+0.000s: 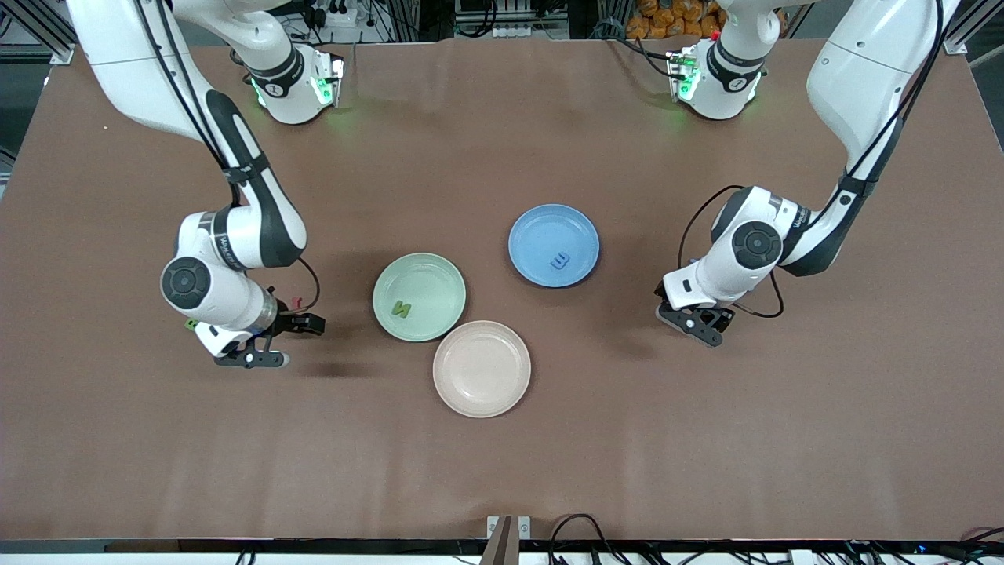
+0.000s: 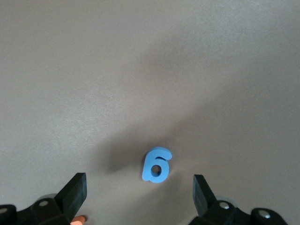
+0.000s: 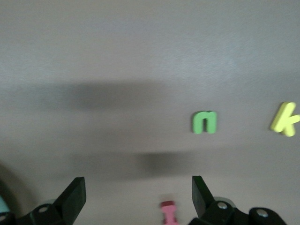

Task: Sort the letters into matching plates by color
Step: 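Move the left gripper over the blue 6 while the right gripper reaches green n, then grasp the blue 6 with the left gripper while the right gripper grasps the n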

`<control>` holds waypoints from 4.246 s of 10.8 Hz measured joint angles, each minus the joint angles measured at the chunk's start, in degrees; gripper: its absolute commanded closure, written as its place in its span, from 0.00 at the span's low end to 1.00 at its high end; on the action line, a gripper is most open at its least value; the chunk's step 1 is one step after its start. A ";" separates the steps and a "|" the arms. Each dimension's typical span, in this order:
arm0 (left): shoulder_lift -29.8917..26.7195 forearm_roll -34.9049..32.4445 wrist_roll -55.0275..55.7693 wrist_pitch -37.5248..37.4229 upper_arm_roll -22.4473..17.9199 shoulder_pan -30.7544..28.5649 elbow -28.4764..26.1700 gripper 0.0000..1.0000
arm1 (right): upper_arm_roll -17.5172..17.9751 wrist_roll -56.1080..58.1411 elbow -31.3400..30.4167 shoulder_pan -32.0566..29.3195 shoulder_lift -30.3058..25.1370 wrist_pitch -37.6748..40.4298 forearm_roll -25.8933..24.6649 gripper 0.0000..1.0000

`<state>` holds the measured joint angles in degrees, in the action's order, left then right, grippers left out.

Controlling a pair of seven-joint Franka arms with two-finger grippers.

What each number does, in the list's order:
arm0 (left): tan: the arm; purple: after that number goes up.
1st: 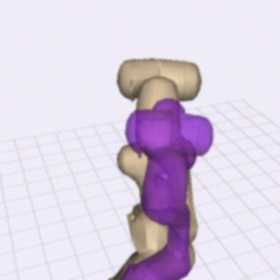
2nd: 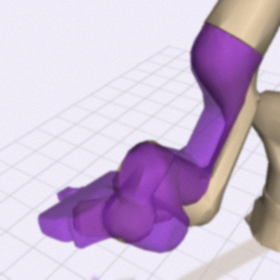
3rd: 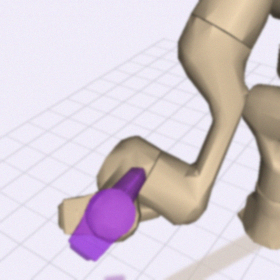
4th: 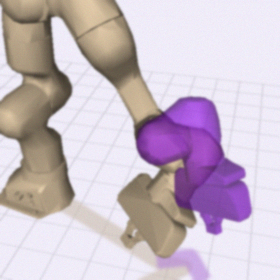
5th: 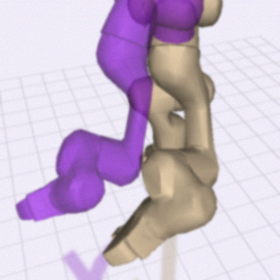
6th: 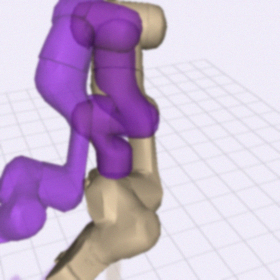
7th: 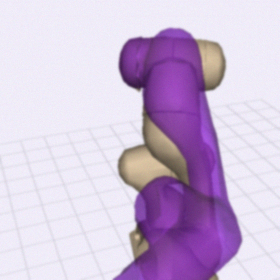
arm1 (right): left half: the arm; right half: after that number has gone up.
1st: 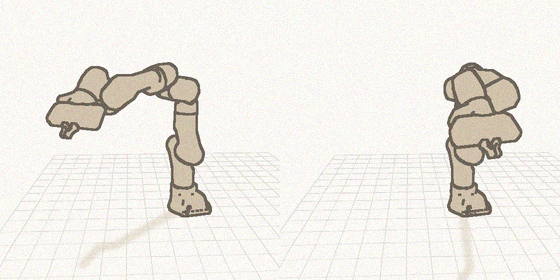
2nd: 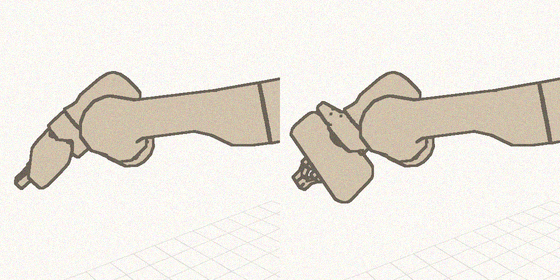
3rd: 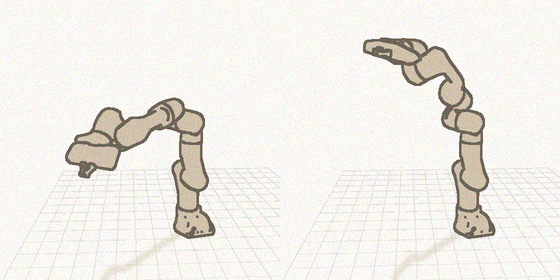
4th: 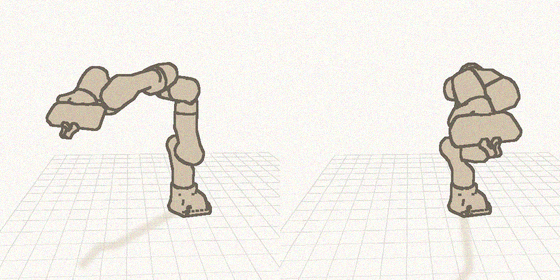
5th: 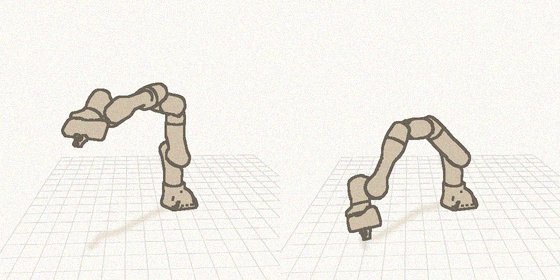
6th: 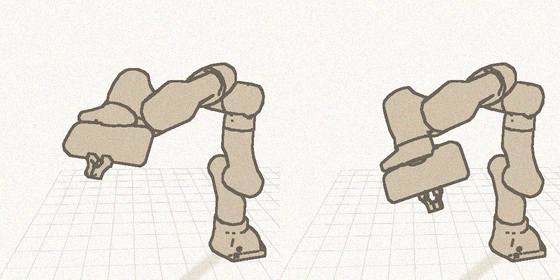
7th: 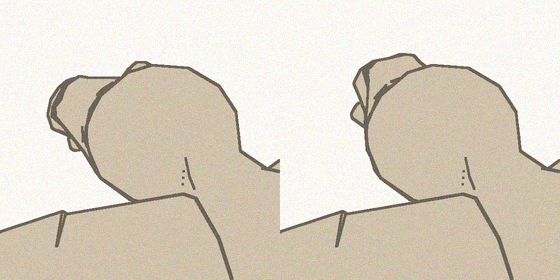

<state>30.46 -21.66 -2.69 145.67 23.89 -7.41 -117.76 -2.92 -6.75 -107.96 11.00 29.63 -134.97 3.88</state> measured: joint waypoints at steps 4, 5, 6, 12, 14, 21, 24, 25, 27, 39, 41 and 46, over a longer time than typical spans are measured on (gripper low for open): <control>0.30 0.00 -0.02 0.04 0.69 0.30 -0.23 0.00 | -0.11 6.97 0.05 -3.26 0.00 -0.27 -1.01 0.00; 0.42 0.00 -0.02 0.06 0.76 0.44 -0.24 0.01 | -0.11 8.09 0.05 -3.74 0.00 -0.59 -1.07 0.00; 0.53 -0.01 -0.04 0.18 0.78 0.50 -0.25 0.04 | -0.11 9.11 0.05 -4.20 0.06 -1.04 -1.13 0.00; 1.19 -0.07 -0.11 0.48 0.78 0.52 -0.25 0.25 | -0.10 10.76 0.71 -5.43 2.53 -4.46 -1.44 0.00; 1.40 -0.08 -0.11 0.53 0.78 0.52 -0.24 0.26 | -0.10 10.76 0.96 -5.43 3.90 -6.42 -1.48 0.00; 1.71 -1.14 -0.11 0.55 0.69 0.10 -0.24 0.50 | -0.12 10.76 1.07 -5.94 6.50 -9.61 -1.86 0.00; 1.89 -1.22 -0.12 0.57 0.69 0.02 -0.24 0.75 | -0.12 10.77 1.09 -6.01 6.91 -10.41 -1.87 0.06; 1.91 -1.23 -0.12 0.58 0.69 0.02 -0.23 0.77 | -0.12 10.76 1.09 -6.01 6.96 -10.51 -1.87 0.14; 1.95 -1.25 -0.12 0.59 0.69 0.01 -0.19 0.95 | -0.12 10.76 1.09 -6.01 6.99 -10.55 -1.87 0.26; 1.97 -1.25 1.06 0.59 0.70 -0.25 0.29 1.00 | -0.02 10.83 1.28 -6.00 7.03 -11.14 -1.93 0.68; 1.98 -1.25 3.51 0.59 0.81 0.09 0.29 1.00 | -0.01 10.83 1.32 -6.00 7.04 -11.14 -1.93 0.69; 1.95 -1.25 8.63 0.59 2.76 0.23 0.40 1.00 | -0.03 10.83 1.38 -6.00 7.04 -11.14 -1.93 0.72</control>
<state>32.41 -22.92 5.94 146.26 26.65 -7.18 -117.36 -2.95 4.08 -106.58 4.99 36.68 -146.11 1.95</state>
